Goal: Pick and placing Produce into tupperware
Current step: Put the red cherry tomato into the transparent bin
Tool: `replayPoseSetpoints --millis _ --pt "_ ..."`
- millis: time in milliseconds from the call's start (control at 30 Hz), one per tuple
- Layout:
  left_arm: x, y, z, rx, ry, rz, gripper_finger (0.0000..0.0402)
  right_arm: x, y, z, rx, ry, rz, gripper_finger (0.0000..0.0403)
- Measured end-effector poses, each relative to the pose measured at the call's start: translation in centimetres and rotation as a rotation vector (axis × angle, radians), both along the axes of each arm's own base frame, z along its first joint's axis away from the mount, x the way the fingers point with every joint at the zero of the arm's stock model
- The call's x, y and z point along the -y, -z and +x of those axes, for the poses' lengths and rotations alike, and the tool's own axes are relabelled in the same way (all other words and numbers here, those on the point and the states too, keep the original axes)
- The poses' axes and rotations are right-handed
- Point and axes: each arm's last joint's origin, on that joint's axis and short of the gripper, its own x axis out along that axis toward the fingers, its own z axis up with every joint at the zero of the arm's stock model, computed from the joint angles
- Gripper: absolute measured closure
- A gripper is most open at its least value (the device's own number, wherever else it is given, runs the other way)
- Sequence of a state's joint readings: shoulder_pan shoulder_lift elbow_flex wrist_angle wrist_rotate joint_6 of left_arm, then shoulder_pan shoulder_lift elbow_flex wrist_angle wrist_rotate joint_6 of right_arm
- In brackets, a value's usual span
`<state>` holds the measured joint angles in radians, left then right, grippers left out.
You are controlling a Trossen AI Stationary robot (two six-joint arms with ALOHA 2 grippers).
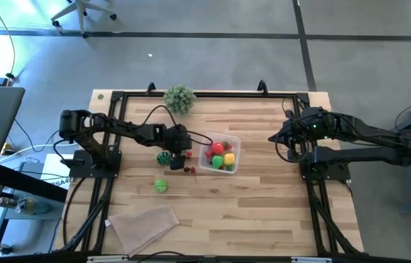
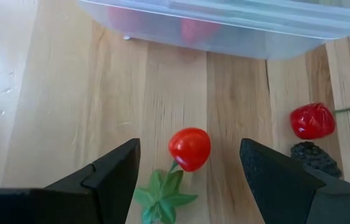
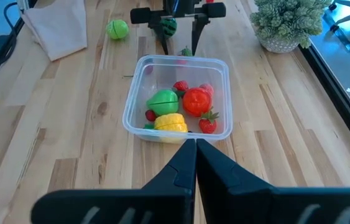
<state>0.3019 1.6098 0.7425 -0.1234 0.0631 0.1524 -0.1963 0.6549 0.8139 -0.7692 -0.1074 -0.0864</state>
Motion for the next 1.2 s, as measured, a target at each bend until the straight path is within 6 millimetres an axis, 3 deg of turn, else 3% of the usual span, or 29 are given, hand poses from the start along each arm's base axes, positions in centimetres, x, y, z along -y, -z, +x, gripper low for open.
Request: replayPoseSetpoints --millis 300,1200 --pt "-0.2 1.7 0.6 -0.015 -0.003 -0.013 0.0137 0.0 0.0 0.0 0.000 0.000 0.000 0.0401" --pt "-0.1 2.0 0.4 -0.041 -0.024 -0.033 0.0137 0.0 0.0 0.0 0.000 0.000 0.000 0.0401"
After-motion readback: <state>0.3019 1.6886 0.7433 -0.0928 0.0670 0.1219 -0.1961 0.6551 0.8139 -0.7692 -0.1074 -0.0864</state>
